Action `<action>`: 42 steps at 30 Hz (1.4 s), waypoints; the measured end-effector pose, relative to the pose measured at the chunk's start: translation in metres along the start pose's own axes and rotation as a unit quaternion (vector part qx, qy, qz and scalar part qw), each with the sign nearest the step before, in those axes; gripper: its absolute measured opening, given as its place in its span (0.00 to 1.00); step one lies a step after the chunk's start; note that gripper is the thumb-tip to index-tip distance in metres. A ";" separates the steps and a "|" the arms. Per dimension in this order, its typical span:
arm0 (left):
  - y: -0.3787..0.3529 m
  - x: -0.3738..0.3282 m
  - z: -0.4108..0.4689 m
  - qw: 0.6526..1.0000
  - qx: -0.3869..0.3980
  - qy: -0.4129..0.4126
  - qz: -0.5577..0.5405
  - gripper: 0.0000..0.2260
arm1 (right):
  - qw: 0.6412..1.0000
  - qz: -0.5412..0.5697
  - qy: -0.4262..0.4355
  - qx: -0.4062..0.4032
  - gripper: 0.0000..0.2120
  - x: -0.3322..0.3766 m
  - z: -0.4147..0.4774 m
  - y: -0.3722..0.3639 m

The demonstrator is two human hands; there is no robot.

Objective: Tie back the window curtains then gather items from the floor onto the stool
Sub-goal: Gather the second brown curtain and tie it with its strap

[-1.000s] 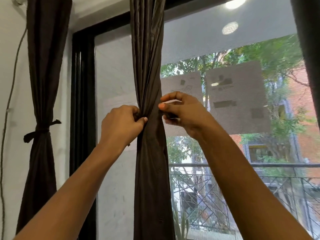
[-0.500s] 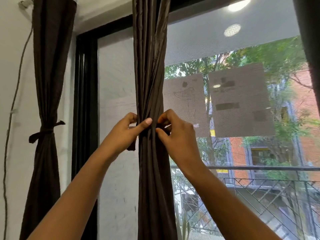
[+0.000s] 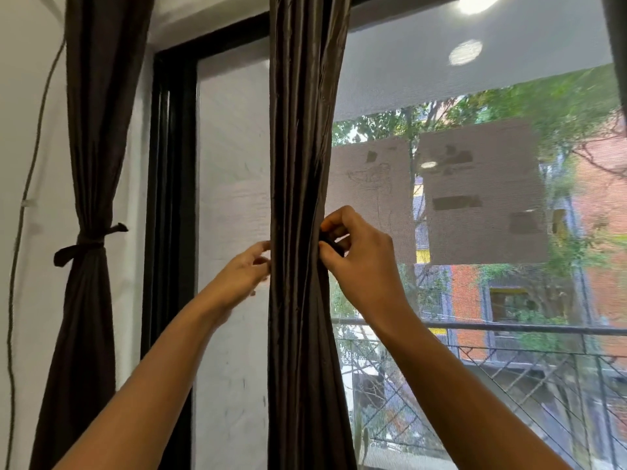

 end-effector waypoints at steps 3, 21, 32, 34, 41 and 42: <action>-0.009 0.000 0.015 0.999 0.012 -0.031 -0.023 0.30 | 1.000 0.007 -0.004 0.002 0.08 0.000 0.000 0.000; 0.064 -0.120 -0.095 0.804 -0.252 -0.412 0.346 0.17 | 0.962 -0.208 0.169 -0.061 0.04 0.049 0.003 0.035; 0.028 -0.162 -0.074 0.851 -0.092 -0.483 0.185 0.08 | 0.951 -0.199 0.229 0.049 0.10 0.077 0.012 0.050; 0.021 -0.163 -0.070 0.898 -0.052 -0.425 0.104 0.07 | 0.979 -0.092 0.169 0.063 0.14 0.070 0.010 0.054; 0.011 -0.151 -0.045 0.916 -0.116 -0.329 0.197 0.04 | 0.913 -0.224 0.315 -0.129 0.07 0.068 -0.005 0.071; 0.011 -0.149 -0.042 0.917 -0.113 -0.316 0.216 0.04 | 0.905 -0.228 0.332 -0.140 0.07 0.069 -0.003 0.073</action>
Point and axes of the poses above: each hand's wrist, its own z-axis towards the middle knuckle, its own y-axis out of the back of the hand, x = y × z, the point moved 2 cm from there along z, towards the middle knuckle, and after that the axes turned 4 degrees about -x, right-handed, at the moved point
